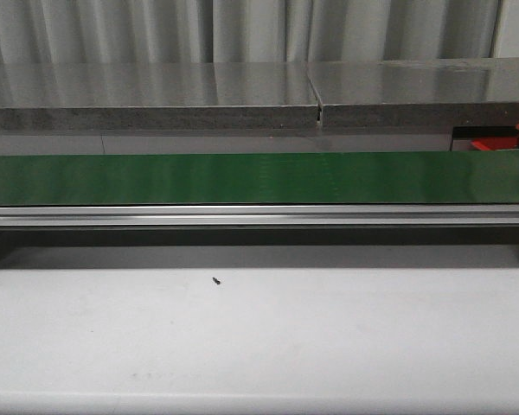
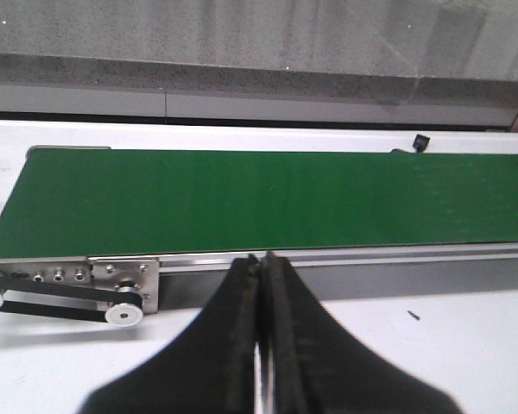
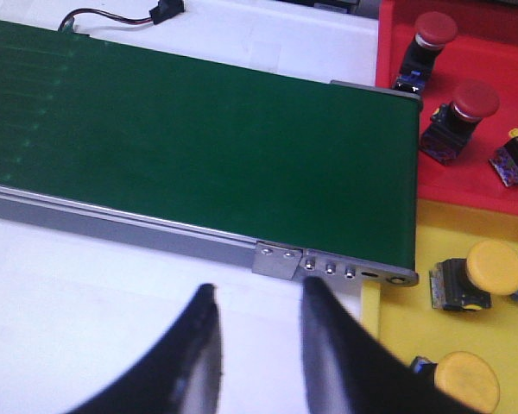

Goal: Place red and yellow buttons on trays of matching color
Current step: 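Place the yellow button into the yellow tray and open the right gripper, then move the left gripper back over the buttons on the table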

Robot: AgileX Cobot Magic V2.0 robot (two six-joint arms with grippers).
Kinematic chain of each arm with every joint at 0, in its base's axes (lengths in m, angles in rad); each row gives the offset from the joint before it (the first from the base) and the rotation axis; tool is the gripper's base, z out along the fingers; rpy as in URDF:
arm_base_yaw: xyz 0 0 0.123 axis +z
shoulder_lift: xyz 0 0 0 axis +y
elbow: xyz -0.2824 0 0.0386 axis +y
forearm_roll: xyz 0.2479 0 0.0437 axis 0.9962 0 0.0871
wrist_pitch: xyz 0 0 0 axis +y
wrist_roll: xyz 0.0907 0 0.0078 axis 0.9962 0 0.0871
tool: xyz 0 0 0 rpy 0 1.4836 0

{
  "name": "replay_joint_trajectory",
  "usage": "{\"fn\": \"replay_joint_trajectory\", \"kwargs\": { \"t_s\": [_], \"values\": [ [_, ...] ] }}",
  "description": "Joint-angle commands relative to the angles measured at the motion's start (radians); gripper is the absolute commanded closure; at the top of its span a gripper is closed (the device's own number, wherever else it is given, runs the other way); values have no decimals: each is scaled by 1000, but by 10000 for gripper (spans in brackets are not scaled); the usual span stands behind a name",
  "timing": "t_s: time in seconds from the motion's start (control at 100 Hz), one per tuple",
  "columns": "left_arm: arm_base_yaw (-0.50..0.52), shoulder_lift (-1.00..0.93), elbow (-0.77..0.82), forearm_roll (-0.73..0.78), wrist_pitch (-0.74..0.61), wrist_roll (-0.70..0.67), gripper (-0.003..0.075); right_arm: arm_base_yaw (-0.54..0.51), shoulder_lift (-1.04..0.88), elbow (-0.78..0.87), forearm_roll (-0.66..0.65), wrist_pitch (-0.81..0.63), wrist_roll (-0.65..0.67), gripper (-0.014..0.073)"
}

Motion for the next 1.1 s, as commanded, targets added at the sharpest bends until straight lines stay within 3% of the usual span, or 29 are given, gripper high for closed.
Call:
{"fn": "replay_joint_trajectory", "kwargs": {
  "t_s": [0.0, 0.03, 0.36, 0.7, 0.8, 0.97, 1.09],
  "values": [
    [-7, 3, -29, -53, -74, -1, 739, 3, -22, -21, 3, -44, -13, 657],
    [-7, 3, -29, -53, -74, -1, 739, 3, -22, -21, 3, -41, -13, 699],
    [19, 44, -117, -48, -64, -9, 739, 3, -22, -21, 3, -21, -13, 692],
    [285, 338, -499, 15, -10, -40, 712, 3, -22, -21, 3, -21, -13, 692],
    [325, 431, -579, 15, 13, -40, 613, 3, -22, -21, 3, -21, -13, 692],
    [357, 605, -689, 28, 15, -40, 282, 3, -22, -21, 3, -22, -13, 692],
    [388, 740, -766, 35, 34, -40, 146, 3, -22, -21, 3, -22, -13, 692]
  ]
}}
